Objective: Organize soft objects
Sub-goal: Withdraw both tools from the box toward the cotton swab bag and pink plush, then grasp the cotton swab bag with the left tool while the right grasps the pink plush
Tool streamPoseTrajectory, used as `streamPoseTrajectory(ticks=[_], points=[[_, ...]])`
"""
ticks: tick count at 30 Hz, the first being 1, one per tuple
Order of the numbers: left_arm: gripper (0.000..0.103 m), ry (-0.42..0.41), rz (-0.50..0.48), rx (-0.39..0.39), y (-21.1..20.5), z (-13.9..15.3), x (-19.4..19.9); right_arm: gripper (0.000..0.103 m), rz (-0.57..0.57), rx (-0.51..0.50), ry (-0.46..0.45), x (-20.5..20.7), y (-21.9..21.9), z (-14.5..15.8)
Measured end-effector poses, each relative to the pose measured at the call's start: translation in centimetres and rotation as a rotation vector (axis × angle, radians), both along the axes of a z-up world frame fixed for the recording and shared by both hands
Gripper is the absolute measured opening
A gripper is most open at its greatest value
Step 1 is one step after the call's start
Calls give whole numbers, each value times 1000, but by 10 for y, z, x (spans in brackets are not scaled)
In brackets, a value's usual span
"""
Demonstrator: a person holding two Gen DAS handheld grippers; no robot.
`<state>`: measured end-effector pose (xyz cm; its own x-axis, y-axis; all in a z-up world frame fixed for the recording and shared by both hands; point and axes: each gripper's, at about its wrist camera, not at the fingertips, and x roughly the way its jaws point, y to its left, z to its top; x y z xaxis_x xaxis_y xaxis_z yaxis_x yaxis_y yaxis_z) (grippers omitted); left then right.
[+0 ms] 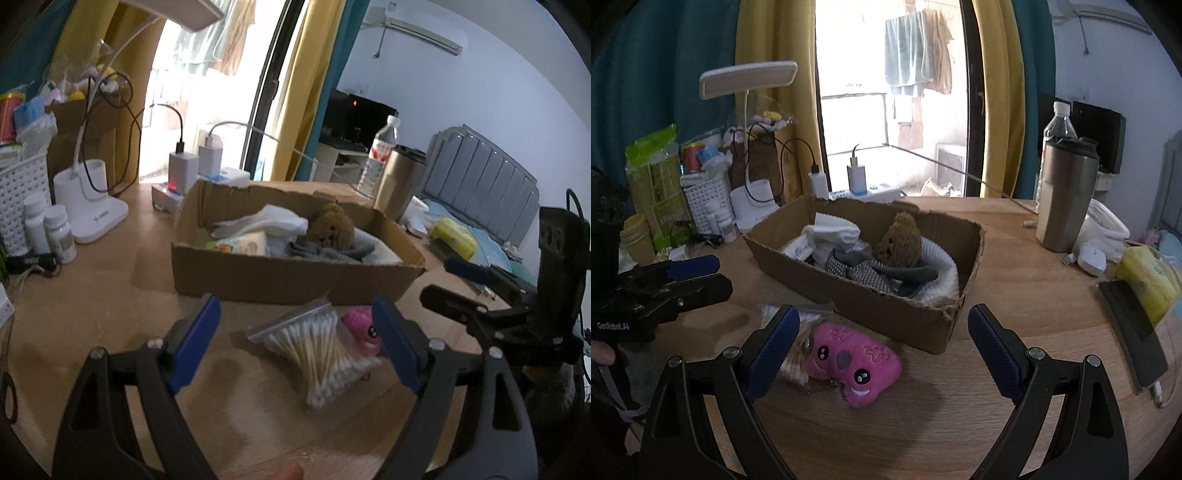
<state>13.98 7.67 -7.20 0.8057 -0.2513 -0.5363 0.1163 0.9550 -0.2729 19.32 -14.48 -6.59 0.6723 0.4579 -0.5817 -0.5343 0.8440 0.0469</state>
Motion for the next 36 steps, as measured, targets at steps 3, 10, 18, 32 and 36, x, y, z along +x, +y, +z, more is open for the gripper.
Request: streamPoseTrajectory(ticks=[3,10,18,32,36], points=[[86,24,-10,-19,0,-9,2,94,6,-19,25,5,6,-7],[86,66,-19,-42,0,-21,7,80,17,-55,115,16,22,-28],[86,118,-39,-54,-2,-30,15,74,29,-90,164,21,36,-36],[86,209,-78,6,-24,-38,27,51,47,-115,178,14,30,-38],[86,241,-93,7,-31,-40,33,42,48,-98,174,13,19,-36]])
